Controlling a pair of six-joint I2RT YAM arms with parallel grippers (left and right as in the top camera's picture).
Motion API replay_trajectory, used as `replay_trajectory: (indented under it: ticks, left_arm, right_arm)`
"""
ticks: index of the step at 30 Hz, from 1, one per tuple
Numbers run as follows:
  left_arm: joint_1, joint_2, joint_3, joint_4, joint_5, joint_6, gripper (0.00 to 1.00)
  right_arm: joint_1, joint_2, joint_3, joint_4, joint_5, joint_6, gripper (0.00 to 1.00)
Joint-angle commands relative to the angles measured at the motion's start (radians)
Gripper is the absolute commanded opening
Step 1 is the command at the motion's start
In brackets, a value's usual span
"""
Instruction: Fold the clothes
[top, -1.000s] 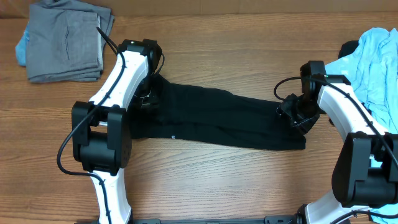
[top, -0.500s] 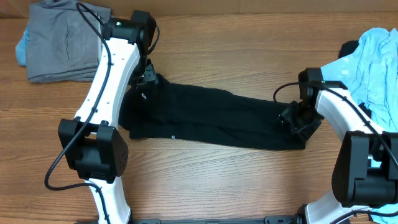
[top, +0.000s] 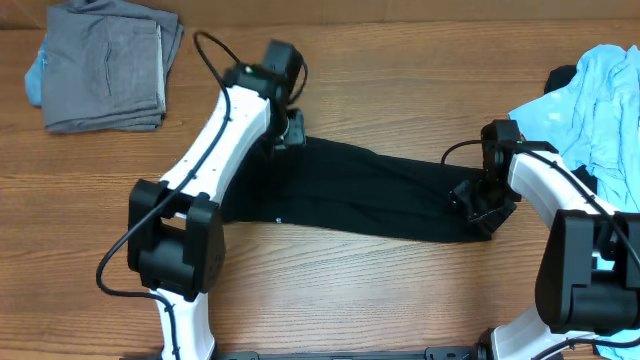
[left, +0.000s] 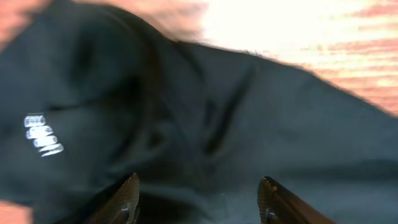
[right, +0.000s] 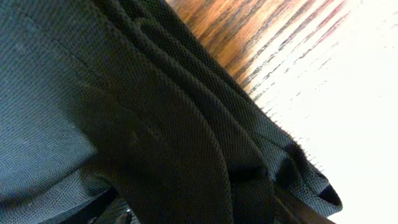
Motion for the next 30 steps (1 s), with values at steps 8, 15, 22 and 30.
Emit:
replay_trajectory:
  ticks: [8, 15, 22, 30]
  left_arm:
    - [0.084, -0.015, -0.201, 0.090, 0.028, 0.017, 0.66]
    - [0.158, -0.015, -0.330, 0.225, 0.048, 0.013, 0.65]
    - [0.225, -0.015, -0.410, 0.269, 0.029, 0.014, 0.63]
    - [0.349, -0.015, -0.410, 0.214, 0.004, -0.032, 0.68]
  right_arm:
    - [-0.013, 0.005, -0.026, -0.004, 0.035, 0.012, 0.61]
    - [-0.013, 0.005, -0.026, -0.006, 0.032, 0.011, 0.73]
    - [-0.013, 0.005, -0.026, -0.004, 0.032, 0.012, 0.75]
    - [-0.012, 0.005, -0.023, 0.027, 0.027, 0.012, 0.73]
